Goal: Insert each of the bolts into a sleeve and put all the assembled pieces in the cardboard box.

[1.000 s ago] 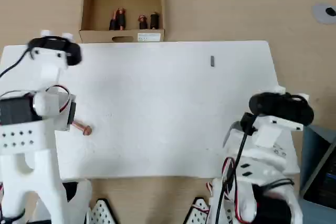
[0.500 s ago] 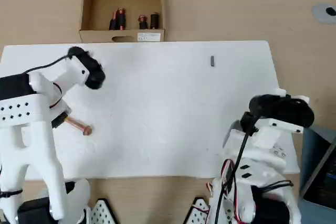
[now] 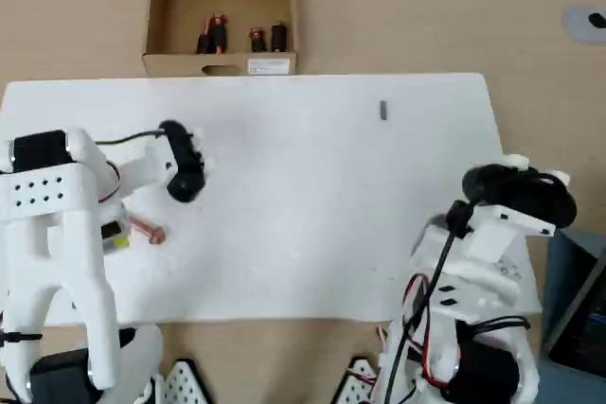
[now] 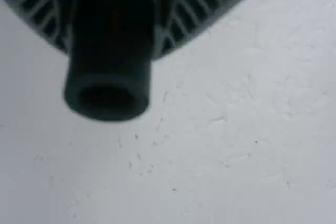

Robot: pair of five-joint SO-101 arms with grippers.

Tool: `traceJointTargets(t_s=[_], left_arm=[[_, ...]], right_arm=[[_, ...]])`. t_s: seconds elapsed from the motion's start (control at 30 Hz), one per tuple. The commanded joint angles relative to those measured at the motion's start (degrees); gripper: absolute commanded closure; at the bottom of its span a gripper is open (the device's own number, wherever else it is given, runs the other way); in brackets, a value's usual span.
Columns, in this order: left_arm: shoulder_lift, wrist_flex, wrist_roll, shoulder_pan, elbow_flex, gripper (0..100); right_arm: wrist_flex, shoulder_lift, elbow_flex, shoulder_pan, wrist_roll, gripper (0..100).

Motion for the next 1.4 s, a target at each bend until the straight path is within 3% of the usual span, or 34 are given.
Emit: traceJointTargets(t_s=[0.0,0.57,0.77,0.93,1.17,1.37], left_arm=[[-0.04,0.18,-12.4,0.44,0.79,88],[0.04,-0.18,-22.86,0.53,4.04,88],[0.04,-11.78,-23.21,0.53,10.46,88],[0.04,-12.75,-23.21,0.79,11.52,88],[0.04,-21.01,-23.21,0.79,14.24,88],[0.04,-21.54,-23.21,0.88,16.79,88]], right_arm=[[-2.46,0.31,-0.04,0.75,-0.26,98.9],[-8.88,0.31,-0.04,0.75,-0.18,98.9],[-9.58,0.4,0.04,0.75,-0.18,98.9],[-9.58,0.4,0.66,0.75,-0.18,98.9],[-9.58,0.4,0.84,0.75,-0.26,98.9],[-9.58,0.4,0.75,0.75,-0.26,98.9]])
